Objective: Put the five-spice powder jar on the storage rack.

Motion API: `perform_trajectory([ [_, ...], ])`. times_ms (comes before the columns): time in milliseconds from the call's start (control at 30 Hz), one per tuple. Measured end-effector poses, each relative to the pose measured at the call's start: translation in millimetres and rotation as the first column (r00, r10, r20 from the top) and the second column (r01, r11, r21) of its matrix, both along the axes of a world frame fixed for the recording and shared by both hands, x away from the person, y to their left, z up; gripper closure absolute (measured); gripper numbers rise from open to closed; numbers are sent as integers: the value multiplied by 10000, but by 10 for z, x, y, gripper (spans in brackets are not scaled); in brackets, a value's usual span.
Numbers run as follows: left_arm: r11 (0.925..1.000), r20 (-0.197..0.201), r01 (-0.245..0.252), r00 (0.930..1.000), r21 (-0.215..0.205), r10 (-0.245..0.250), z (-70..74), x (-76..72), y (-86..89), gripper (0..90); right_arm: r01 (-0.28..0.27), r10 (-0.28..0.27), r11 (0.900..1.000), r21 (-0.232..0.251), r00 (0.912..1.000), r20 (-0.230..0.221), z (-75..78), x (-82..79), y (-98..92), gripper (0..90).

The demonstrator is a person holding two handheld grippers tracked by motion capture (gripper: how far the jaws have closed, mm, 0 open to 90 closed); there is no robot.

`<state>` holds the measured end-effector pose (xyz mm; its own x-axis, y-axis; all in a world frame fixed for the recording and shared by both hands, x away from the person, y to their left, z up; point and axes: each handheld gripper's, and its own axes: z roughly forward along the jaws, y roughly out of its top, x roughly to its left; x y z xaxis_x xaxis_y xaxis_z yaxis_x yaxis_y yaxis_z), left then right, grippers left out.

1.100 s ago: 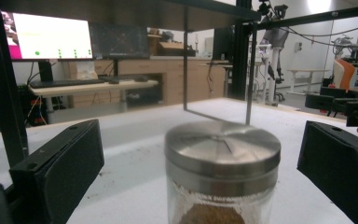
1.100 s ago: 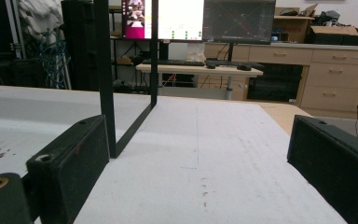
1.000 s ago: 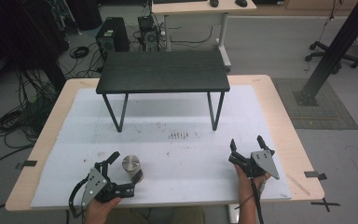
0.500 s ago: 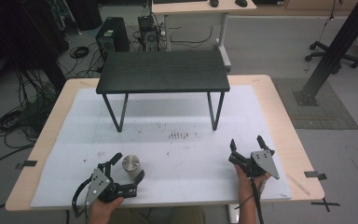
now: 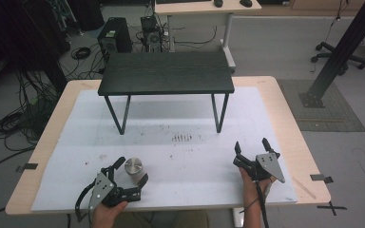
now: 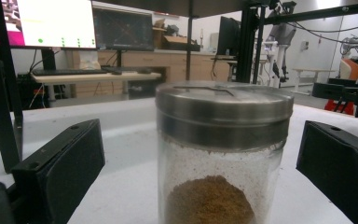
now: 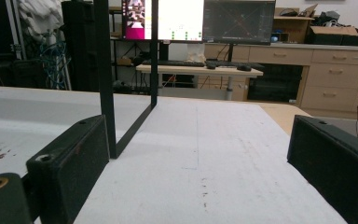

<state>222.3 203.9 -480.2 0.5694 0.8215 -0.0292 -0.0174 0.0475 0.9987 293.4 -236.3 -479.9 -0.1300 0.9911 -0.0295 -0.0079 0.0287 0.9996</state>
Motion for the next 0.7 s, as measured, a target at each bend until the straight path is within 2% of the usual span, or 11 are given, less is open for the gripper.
perform_trajectory([
  [300,9992,28,97,9999,396,-99,1,-2,-28,2,-9,9,10000,-10,10000,12,0,-1,0,57],
  [700,9993,14,65,10000,362,-65,1,-2,-26,2,-22,22,10000,-18,10000,8,-1,-2,2,58],
])
